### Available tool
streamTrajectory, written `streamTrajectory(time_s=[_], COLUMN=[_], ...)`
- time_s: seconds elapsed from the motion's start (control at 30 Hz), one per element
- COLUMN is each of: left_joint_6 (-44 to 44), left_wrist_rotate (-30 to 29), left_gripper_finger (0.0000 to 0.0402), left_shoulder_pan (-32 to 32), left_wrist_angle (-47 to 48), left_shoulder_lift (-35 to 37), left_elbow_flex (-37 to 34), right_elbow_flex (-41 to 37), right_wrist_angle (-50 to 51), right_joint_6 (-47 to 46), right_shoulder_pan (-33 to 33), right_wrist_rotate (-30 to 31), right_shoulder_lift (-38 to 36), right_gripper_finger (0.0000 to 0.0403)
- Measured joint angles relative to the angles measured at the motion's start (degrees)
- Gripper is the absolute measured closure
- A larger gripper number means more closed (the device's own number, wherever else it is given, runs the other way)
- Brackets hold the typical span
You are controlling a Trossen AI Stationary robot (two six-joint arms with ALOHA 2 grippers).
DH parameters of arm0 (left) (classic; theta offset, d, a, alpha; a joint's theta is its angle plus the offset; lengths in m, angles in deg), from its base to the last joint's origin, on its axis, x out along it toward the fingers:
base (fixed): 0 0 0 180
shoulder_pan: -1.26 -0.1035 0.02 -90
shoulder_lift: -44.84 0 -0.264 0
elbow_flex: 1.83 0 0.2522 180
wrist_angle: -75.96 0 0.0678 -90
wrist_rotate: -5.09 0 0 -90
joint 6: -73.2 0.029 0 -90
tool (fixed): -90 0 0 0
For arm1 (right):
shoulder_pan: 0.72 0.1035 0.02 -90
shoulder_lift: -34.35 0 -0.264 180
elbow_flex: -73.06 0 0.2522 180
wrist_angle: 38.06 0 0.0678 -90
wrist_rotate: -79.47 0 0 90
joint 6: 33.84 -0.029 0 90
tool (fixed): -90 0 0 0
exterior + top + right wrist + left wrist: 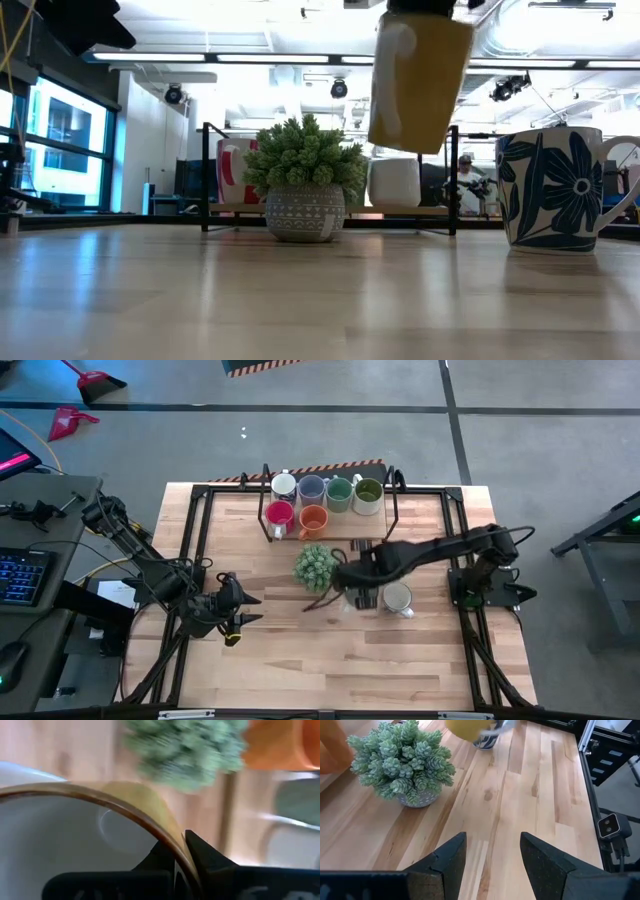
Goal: Place coffee mugs
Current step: Put the yellow mug on the shelf
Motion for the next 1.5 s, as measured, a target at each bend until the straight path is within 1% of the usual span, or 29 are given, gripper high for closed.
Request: streamTrajectory(time_s=[0.13,0.3,0.5,0.63,0.9,1.0,1.1,1.23,1.5], left_joint_6=[-0.5,-1.5,-1.9,-3.0,-5.0,-5.2,-6.4,-8.0,-8.3], left_wrist_rotate=[0.0,0.0,0.0,0.0,-0.1,-0.1,-0.5,-0.6,-0.6], left_gripper_finger=[0.0227,0.0227,0.0227,0.0227,0.0227,0.0227,0.0227,0.0227,0.0227], left_shoulder_pan=[0.0,0.0,0.0,0.0,0.0,0.0,0.0,0.0,-0.7], left_wrist_angle=[-0.1,-0.2,-0.2,-0.2,-0.2,-0.2,-0.2,-0.2,-0.2], left_shoulder_lift=[0.0,0.0,0.0,0.0,0.0,0.0,0.0,0.0,0.0], left_elbow_flex=[0.0,0.0,0.0,0.0,0.0,0.0,0.0,0.0,0.0], right_elbow_flex=[1.4,1.3,0.9,0.9,0.9,-0.2,-3.1,-6.6,-7.6], right_wrist_angle=[1.5,1.6,-0.4,-2.4,-2.2,-3.1,-3.7,-6.9,-9.9], right_joint_6=[8.0,18.0,28.4,32.8,39.3,41.1,42.1,43.4,44.8], right_shoulder_pan=[-4.5,-11.2,-19.6,-24.4,-30.5,-31.9,-32.9,-33.6,-35.7], right_wrist_rotate=[3.5,4.0,1.4,-1.2,-7.0,-7.2,-8.2,-6.6,-7.7], right_shoulder_lift=[0.1,0.1,0.1,0.1,0.1,0.1,0.1,0.2,0.1], right_gripper_finger=[0.0403,0.0403,0.0403,0.0403,0.0403,0.0403,0.0403,0.0403,0.0403])
